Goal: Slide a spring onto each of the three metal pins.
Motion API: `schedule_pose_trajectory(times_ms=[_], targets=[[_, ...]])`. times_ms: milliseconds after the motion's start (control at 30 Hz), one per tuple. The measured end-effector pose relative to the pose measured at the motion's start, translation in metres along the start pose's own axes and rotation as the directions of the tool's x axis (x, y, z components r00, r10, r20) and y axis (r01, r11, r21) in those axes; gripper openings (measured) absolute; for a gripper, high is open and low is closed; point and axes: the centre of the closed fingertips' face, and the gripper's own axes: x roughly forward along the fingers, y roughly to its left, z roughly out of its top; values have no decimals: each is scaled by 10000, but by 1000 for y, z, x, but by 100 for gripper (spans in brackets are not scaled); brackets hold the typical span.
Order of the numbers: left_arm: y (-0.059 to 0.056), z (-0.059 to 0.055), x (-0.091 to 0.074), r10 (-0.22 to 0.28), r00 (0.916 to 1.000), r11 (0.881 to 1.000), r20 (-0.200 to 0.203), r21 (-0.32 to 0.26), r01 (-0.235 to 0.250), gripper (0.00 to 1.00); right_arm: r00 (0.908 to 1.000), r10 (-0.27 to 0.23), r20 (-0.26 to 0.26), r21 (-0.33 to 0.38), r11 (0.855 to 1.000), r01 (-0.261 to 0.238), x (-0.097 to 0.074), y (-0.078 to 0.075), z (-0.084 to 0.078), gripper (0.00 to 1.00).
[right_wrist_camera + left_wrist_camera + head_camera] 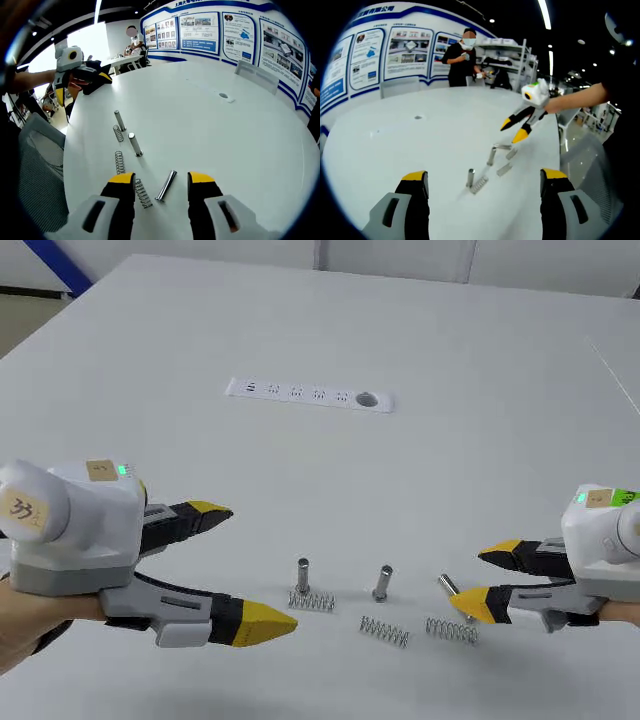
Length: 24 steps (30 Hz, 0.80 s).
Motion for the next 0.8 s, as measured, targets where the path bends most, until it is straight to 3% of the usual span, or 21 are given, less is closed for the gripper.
schedule_pose_trajectory(times_ms=[200,333,500,800], targets=[[0,-3,0,28,10000,9999,14,-105,-28,95,9996,-60,-276,267,9996,68,12,-5,-6,37],[1,-7,0,42,10000,9998,-33,-204,-43,94,9977,-372,-572,457,9982,398,18,-11,-11,33],[2,-11,0,55,10000,9995,-66,-305,-57,94,9966,-456,-681,1183,9915,534,28,-15,-14,31],[4,-12,-2,149,9999,9987,67,-486,-146,94,9912,-821,-1039,1610,9821,982,37,-20,-19,25]])
